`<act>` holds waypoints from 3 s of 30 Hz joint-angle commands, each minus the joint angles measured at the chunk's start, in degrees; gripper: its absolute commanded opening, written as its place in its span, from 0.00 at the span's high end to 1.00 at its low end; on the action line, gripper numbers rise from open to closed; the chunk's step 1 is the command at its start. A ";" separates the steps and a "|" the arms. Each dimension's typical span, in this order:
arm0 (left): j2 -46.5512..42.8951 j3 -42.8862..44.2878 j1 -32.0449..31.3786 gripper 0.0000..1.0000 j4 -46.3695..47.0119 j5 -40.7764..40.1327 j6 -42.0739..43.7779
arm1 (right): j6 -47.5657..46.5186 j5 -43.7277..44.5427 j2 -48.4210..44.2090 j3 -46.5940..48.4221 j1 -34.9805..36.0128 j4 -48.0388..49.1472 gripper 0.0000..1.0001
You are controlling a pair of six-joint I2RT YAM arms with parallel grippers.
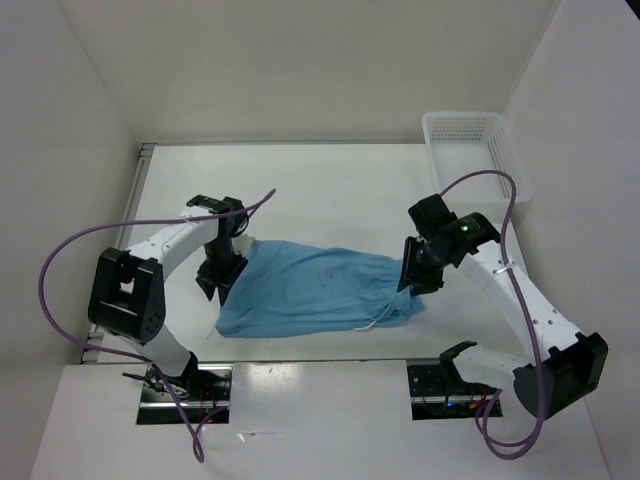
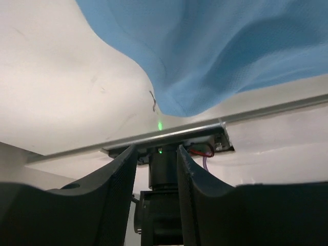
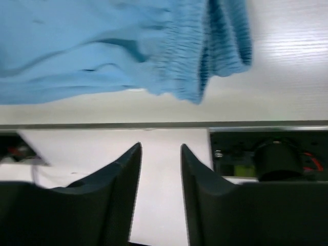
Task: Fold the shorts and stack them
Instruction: Fold the shorts
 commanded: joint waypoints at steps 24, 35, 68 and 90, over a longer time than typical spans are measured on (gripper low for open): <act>27.56 16.94 6.71 0.52 25.35 -1.46 0.19 | 12.44 8.28 20.82 -13.18 -8.01 42.34 1.00; 40.92 34.86 9.69 0.52 26.14 -4.80 0.19 | 9.02 10.21 35.43 0.35 -8.54 49.90 1.00; 28.53 26.98 9.08 0.45 25.00 3.55 0.19 | 1.97 5.91 32.53 0.55 -4.59 49.90 1.00; 27.05 21.18 11.47 0.45 23.60 3.28 0.19 | -7.86 4.95 30.08 2.91 -15.57 47.17 1.00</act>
